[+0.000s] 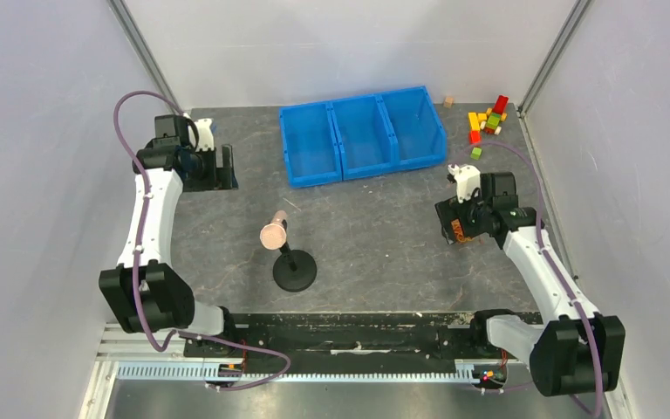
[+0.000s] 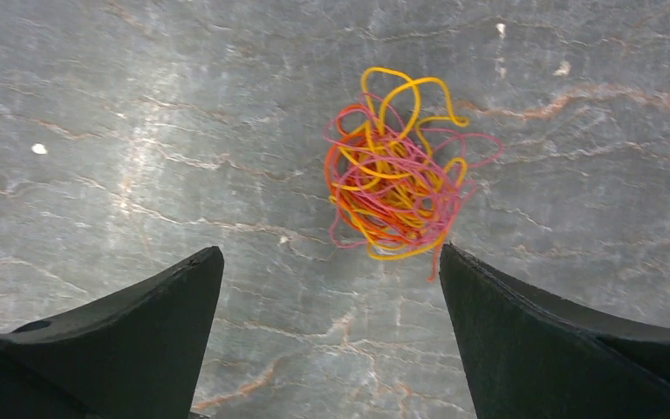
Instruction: Untangle the cables
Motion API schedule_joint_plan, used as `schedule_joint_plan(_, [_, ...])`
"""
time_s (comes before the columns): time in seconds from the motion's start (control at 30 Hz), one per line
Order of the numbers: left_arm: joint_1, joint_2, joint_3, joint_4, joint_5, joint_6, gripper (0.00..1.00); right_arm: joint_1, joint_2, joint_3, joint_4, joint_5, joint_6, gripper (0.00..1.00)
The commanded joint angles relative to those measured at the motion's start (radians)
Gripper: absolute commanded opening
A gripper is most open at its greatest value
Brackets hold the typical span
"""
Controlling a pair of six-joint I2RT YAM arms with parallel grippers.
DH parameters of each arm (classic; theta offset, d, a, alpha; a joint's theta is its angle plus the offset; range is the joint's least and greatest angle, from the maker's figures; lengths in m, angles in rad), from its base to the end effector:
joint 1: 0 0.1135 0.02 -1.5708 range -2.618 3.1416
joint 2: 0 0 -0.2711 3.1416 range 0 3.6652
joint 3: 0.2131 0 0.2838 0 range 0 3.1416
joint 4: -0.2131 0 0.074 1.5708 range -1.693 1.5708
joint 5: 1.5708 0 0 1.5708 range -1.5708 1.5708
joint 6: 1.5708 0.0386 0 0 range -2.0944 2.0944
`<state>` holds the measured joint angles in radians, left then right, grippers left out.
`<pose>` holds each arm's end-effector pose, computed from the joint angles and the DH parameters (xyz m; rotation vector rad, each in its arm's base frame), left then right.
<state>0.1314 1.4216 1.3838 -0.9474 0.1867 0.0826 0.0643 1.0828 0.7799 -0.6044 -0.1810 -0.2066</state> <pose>0.3192 0.0350 0.3378 0.0097 2.5374 -0.1545 0.2436 0.0226 0.2393 -0.4089 2.4303 0.1626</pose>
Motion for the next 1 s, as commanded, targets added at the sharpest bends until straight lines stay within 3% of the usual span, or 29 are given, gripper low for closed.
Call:
schedule_joint_plan(0.0, [-0.004, -0.009, 0.081, -0.002, -0.01, 0.031, 0.92, -0.002, 0.06, 0.094, -0.081, 0.149, -0.07, 0.98])
schedule_joint_plan(0.07, [-0.005, 0.016, 0.15, -0.023, 0.004, 0.048, 0.92, -0.019, 0.106, 0.118, -0.12, 0.209, -0.1, 0.98])
schedule_joint_plan(0.33, [-0.028, 0.145, 0.419, -0.048, 0.112, 0.073, 0.92, -0.077, 0.231, 0.102, -0.136, 0.184, -0.14, 0.98])
schedule_joint_plan(0.5, [-0.081, 0.251, 0.579, -0.08, 0.224, 0.07, 0.92, -0.085, 0.335, 0.089, -0.072, 0.13, -0.138, 0.98])
schedule_joint_plan(0.63, [-0.119, 0.294, 0.626, -0.069, 0.355, 0.061, 0.9, -0.085, 0.403, 0.092, -0.048, 0.091, -0.132, 0.92])
schedule_joint_plan(0.87, [-0.245, 0.346, 0.617, -0.016, 0.402, 0.069, 0.88, -0.082, 0.455, 0.121, 0.028, -0.032, -0.125, 0.46])
schedule_joint_plan(0.97, [-0.278, 0.39, 0.634, -0.017, 0.468, 0.063, 0.87, -0.055, 0.46, 0.157, 0.053, -0.084, -0.13, 0.19])
